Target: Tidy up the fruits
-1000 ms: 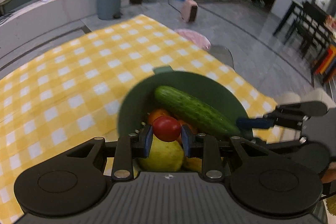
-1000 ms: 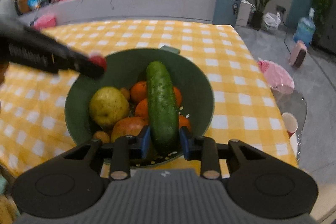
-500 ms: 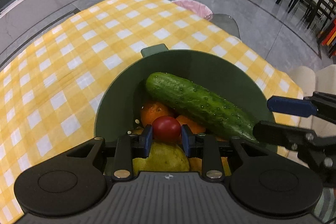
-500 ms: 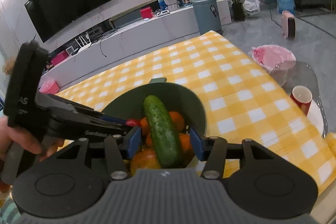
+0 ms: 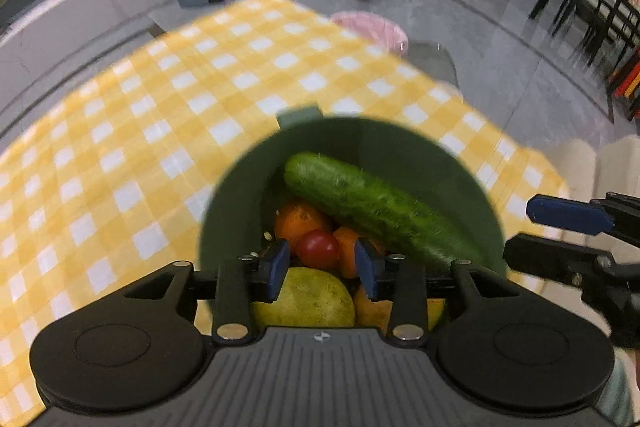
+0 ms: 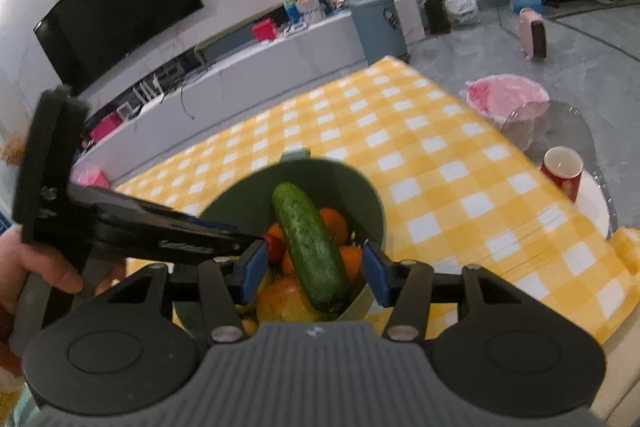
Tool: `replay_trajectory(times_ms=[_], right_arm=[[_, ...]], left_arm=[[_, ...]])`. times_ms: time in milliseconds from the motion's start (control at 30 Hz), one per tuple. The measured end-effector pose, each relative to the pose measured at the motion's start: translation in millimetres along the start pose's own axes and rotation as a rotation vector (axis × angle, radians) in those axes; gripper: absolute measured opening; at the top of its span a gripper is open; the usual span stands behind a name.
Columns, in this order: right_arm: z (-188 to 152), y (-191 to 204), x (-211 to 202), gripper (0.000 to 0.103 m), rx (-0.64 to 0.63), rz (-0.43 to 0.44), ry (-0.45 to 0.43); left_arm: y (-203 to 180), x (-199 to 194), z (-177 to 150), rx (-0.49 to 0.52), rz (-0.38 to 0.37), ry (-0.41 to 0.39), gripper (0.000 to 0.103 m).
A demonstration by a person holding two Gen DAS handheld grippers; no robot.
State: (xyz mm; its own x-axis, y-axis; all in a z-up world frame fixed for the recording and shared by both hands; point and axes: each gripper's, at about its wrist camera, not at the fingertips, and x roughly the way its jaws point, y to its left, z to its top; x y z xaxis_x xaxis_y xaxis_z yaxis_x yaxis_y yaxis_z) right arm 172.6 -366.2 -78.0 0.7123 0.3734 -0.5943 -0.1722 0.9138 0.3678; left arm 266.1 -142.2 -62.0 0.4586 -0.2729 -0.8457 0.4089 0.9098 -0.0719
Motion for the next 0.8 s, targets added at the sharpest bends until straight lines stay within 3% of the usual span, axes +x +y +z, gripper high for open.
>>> replay_trajectory(times_ms=[100, 200, 433, 567, 667, 800], right_arm=[[10.1, 6.4, -22.8, 0.061, -0.009, -0.013, -0.068], [19.9, 13.7, -49.9, 0.073, -0.007, -0.010, -0.136], [15.9, 47.2, -100.7, 0.074, -0.066, -0.006, -0.229], [-3.9, 69.6, -117.9, 0.075, -0.142, -0.030, -0.231], [-26.2, 86.8, -128.8, 0.082, -0.213, -0.066, -0.249], [-56.7, 101.0, -142.9, 0.086, -0.249, -0.044, -0.250]], left_arm=[[-2.5, -40.1, -3.2, -0.002, 0.029, -0.104, 0.051], [-8.7, -85.1, -14.7, 0.011, 0.054, -0.227, 0.057], [-31.2, -167.1, -60.5, 0.034, 0.192, -0.416, 0.064], [-43.6, -192.7, -95.1, 0.013, 0.272, -0.496, 0.074], [-51.7, -200.1, -118.7, -0.007, 0.338, -0.537, 0.081], [-59.6, -197.6, -145.6, -0.008, 0.412, -0.523, 0.088]])
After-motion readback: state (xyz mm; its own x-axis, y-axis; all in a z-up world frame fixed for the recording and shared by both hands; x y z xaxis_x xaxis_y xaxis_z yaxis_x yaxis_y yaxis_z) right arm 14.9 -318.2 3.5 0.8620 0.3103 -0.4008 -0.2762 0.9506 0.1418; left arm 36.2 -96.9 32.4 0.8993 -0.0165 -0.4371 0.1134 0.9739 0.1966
